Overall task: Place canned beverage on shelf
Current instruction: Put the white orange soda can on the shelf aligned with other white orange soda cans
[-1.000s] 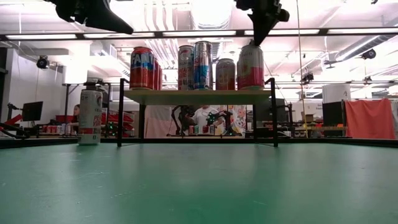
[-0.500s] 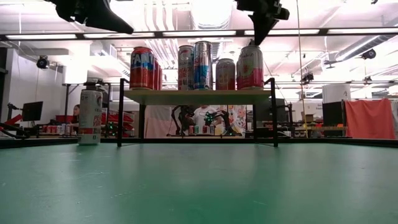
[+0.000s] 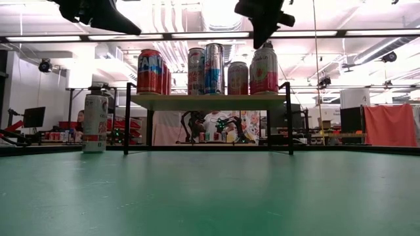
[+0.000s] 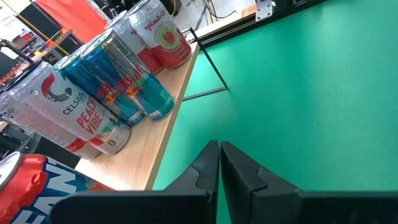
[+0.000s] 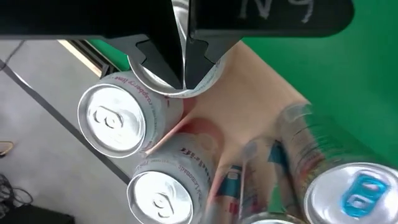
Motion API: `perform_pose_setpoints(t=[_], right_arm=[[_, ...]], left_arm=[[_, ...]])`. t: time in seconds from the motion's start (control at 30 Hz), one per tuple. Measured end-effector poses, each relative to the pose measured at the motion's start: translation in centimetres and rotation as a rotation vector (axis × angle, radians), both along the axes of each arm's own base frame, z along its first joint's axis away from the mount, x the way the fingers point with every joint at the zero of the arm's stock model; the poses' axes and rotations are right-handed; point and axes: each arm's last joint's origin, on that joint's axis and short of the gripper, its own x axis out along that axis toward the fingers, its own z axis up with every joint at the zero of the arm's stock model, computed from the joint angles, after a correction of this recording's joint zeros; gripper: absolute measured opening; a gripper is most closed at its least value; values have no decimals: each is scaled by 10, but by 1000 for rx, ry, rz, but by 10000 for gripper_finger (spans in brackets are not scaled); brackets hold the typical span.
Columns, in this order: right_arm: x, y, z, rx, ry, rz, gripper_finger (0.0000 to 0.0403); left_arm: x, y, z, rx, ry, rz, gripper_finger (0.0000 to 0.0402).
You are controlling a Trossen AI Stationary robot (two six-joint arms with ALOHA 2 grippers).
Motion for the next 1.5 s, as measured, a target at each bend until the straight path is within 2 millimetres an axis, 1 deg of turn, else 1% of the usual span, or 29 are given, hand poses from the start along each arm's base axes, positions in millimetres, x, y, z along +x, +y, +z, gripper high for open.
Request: perform_pose_setpoints(t=[0.17,0.33,0.53,0.7,0.87,1.13,1.33,1.5], right_arm=[[7,-3,-8,0,26,5,9],[8,-1,-9,8,40,19,9],[4,2,-8,45,55,59,9],[2,4,-8,58,65,47,9],[1,8,-9,47,111,101,9],[0,12,-9,42,146,136,9],[-2,17,-4,16,152,139,9],[-4,24,10,23,100,156,9]], left_arm=[[0,0,0,1,2,0,0],[0,0,0,1,2,0,0],[0,0,0,1,2,0,0],[0,0,0,1,2,0,0],[0,0,0,1,2,0,0],[0,0,0,1,2,0,0],[0,0,0,1,2,0,0],[0,0,0,1,1,0,0]])
